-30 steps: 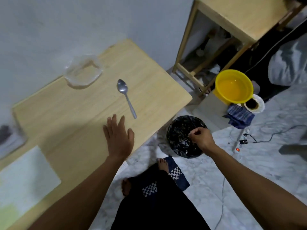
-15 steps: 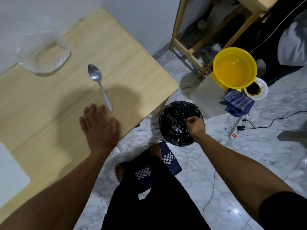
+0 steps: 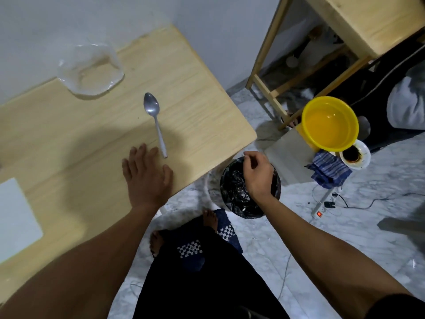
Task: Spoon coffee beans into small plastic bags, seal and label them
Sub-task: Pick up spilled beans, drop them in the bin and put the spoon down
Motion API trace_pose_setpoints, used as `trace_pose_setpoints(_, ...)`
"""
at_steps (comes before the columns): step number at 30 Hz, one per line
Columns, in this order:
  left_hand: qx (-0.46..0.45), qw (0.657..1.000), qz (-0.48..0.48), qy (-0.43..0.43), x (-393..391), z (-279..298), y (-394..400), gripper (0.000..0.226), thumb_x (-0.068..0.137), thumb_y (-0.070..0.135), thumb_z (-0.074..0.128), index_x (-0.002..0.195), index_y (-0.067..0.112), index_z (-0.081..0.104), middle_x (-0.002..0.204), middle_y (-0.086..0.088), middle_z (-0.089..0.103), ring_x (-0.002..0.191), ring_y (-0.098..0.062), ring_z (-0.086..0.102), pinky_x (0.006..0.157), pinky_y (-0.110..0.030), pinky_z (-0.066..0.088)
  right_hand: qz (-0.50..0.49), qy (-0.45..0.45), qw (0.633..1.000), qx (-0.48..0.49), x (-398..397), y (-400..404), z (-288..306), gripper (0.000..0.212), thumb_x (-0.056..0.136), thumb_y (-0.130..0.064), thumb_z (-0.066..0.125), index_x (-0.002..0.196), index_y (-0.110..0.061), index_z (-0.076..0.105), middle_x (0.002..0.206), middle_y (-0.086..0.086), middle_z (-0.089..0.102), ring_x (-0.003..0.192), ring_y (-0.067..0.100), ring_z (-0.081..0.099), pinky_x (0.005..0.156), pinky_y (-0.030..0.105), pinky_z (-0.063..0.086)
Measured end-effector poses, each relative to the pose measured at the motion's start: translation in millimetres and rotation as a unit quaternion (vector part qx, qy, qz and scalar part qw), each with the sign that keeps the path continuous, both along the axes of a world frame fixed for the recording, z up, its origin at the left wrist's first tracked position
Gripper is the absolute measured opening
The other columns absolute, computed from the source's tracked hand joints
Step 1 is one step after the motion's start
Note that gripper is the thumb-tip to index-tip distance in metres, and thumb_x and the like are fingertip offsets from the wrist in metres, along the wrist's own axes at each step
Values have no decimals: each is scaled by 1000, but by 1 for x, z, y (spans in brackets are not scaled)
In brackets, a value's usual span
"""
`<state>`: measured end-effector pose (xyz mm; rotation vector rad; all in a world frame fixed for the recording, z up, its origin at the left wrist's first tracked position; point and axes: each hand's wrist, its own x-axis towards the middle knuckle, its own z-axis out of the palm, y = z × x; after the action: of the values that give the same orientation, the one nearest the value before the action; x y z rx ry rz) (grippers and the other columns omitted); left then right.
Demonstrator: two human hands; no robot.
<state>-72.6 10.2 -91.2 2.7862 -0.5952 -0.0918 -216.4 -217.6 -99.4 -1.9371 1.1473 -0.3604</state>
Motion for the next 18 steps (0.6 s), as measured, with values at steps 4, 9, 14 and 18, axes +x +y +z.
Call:
trace_pose_setpoints(4,20,1000,-7,-10,2,-1,2,56,88,39,43,137,13,45,150,-13,38,145,-35,25,119,-55,16,60,-90,993,-47,41,15,25,14,96,-11,58,104,-6,68,98,7,64,85,13,57,76,13,46)
trace_pose_setpoints(9,16,1000,2,-21,0,1,2,50,91,34,47,136,13,48,150,-12,41,145,-35,28,118,-55,18,174,-119,976,-50,112,29,52,15,94,-10,58,104,-7,69,97,3,66,84,9,59,75,11,46)
trace_pose_setpoints(14,4,1000,1,6,3,4,2,48,93,35,45,137,16,49,152,-9,38,147,-32,23,120,-55,15,259,-100,961,-16,198,49,65,15,92,-12,56,98,-10,69,93,4,69,84,15,63,76,23,50)
trace_pose_setpoints(18,30,999,2,21,4,4,2,51,93,38,38,140,19,43,155,-7,33,149,-30,19,120,-54,15,283,-95,954,-21,275,63,71,18,89,-18,58,103,-11,67,98,9,68,88,21,64,84,35,51)
